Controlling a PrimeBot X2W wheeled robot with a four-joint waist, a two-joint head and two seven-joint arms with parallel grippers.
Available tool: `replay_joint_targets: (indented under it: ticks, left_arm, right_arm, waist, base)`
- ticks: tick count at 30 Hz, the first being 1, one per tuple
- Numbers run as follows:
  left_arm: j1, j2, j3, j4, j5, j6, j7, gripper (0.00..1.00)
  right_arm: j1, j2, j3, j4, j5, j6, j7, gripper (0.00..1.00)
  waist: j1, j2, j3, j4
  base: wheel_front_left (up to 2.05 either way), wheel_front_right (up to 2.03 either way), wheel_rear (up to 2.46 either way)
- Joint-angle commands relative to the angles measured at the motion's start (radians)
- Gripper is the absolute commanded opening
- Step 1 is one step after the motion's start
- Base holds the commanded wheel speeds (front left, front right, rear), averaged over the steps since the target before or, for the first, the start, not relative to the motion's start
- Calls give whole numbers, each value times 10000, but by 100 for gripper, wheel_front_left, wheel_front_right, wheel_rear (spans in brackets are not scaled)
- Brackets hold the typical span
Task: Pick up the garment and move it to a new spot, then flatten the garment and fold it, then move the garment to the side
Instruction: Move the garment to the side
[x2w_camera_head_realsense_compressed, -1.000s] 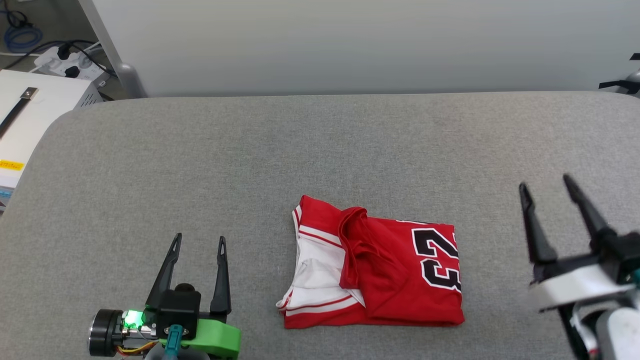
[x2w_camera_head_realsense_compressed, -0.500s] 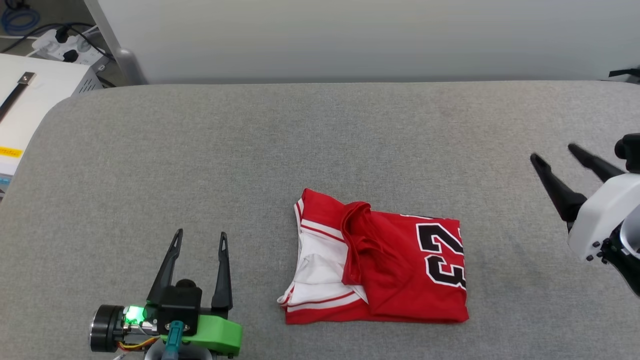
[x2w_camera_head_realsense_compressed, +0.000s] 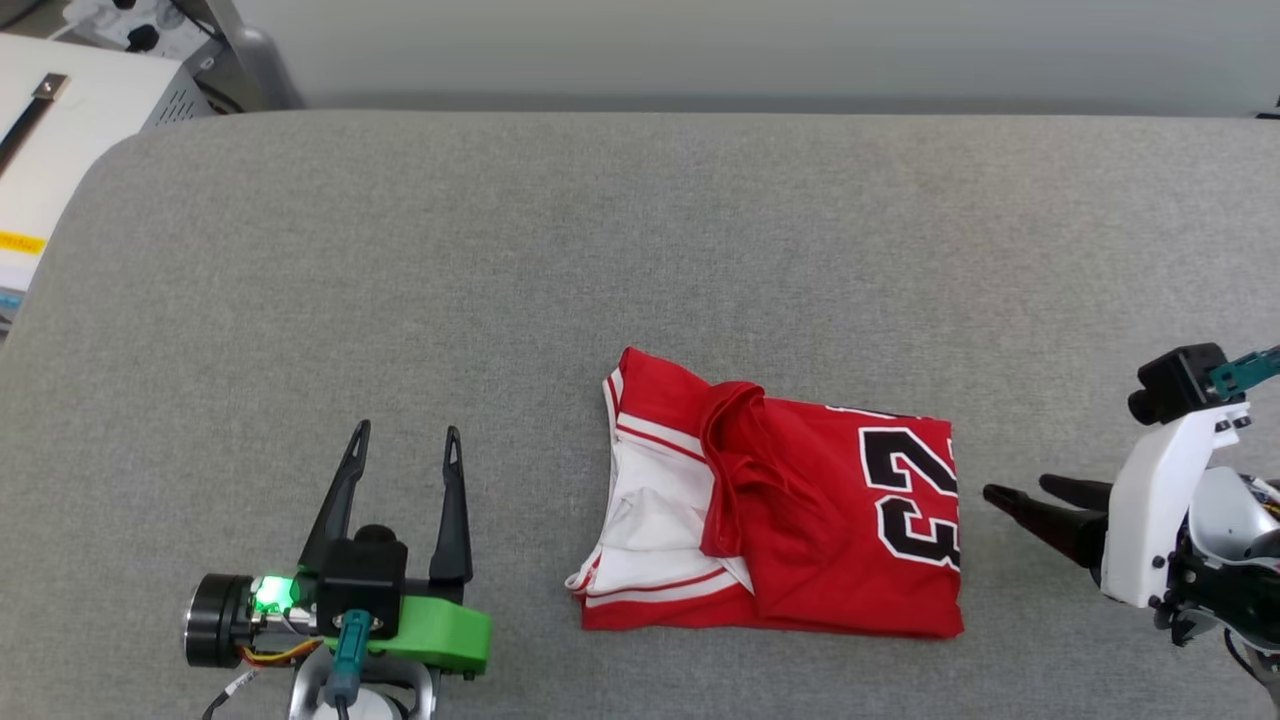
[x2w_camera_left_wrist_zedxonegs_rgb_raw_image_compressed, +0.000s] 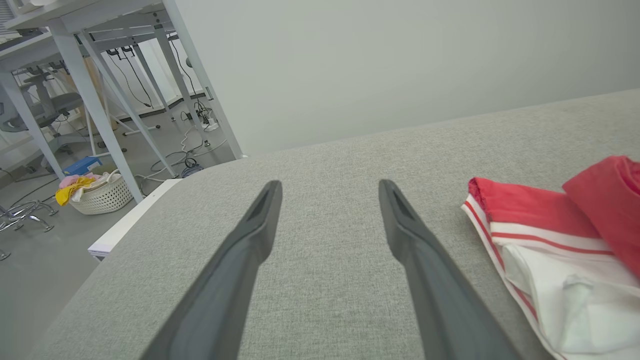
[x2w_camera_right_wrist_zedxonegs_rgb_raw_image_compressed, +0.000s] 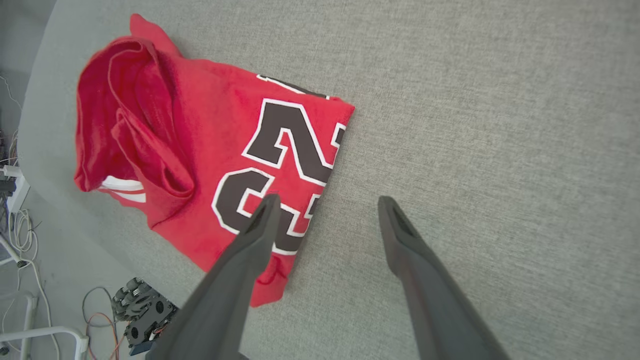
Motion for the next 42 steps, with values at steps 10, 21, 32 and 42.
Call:
replay_joint_targets:
  ticks: [10, 21, 32, 42]
  left_arm:
    - [-687, -79, -66, -72, 61, -86, -59, 100]
    - [-902, -152, -158, -39, 81, -52, -59, 100]
    - [-804, -169, -231, 128, 63, -48, -59, 100]
    - [-421, -29, -105, 106, -1, 1, -59, 100]
  right_arm:
    - [-562, 651, 1176, 870, 399, -2, -349, 100]
    - [-933, 352, 2678, 1552, -84, -2, -1595, 0]
    - [-1496, -342, 2945, 1028, -167, -2, -3359, 0]
    - [-1991, -1884, 2970, -246, -1073, -2, -3655, 0]
  waist:
    - [0, 0, 986, 431]
    - [0, 0, 1331, 601]
    - [0, 0, 888, 237]
    - [0, 0, 466, -651]
  base:
    - [0, 0, 0]
    - [0, 0, 0]
    - [0, 0, 0]
    - [0, 0, 0]
